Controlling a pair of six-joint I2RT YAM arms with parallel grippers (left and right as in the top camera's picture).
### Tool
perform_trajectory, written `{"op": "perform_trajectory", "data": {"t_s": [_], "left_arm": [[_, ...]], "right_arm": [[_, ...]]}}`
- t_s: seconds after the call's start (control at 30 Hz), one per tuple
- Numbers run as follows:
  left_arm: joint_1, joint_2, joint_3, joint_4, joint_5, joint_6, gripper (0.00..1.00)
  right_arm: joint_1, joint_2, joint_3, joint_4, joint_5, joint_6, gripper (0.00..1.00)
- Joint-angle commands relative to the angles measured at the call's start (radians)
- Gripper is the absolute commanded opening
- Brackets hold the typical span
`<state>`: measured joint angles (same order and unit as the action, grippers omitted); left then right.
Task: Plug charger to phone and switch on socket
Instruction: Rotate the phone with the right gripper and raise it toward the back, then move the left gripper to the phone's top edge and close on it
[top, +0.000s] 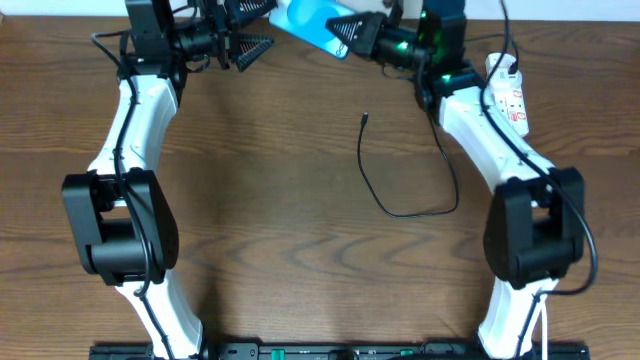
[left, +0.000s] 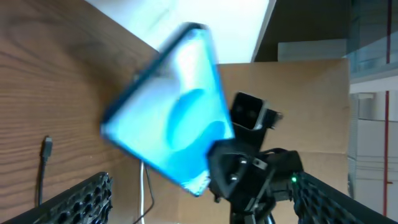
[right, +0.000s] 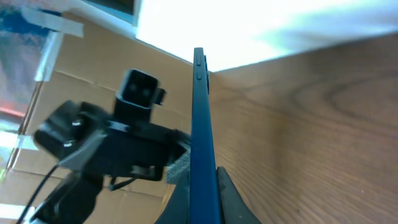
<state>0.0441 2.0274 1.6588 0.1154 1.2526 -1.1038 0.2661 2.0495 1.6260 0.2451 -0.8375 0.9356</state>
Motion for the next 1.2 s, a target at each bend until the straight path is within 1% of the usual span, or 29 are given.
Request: {"op": "perform_trajectory", "data": {"t_s": [0.0,0.13,0.33,0.5,0.63,0.87,1.0,1.17], "left_arm": [[-0.011,-0.013,-0.022,0.023,-0.037,0.048,0.92],[-0.026,-0.011,-0.039,0.08,-0.042,0.056,0.92],[-0.031,-0.011,-0.09,0.106,-0.069,0.056,0.93],[-0.031,-0.009,-0.14,0.138,-0.076,0.056,0.93],[-0.031,-0.009,-0.161,0.172,-0.084,0.055,0.93],[-0.031,-0.009,-0.162,0.187,-0.087,0.056,0.93],[-0.031,-0.009,-0.162,0.197,-0.087,0.056,0.94],[-0.031,-0.009,-0.162,0.209,-0.087,0.056,0.96]], "right_arm": [[0.008,-0.002,0.021,0.024,-0.034,0.034,0.01],[0.005,-0.002,0.021,0.024,-0.023,0.021,0.01],[-0.008,0.001,0.021,0.013,0.008,0.021,0.01],[-0.008,0.027,0.021,0.039,0.014,0.037,0.01],[-0.008,0.069,0.021,0.096,-0.001,0.086,0.01],[-0.006,0.145,0.021,0.253,-0.053,0.2,0.01],[-0.006,0.151,0.021,0.272,-0.072,0.225,0.01],[-0.006,0.151,0.021,0.335,-0.106,0.347,0.01]]}}
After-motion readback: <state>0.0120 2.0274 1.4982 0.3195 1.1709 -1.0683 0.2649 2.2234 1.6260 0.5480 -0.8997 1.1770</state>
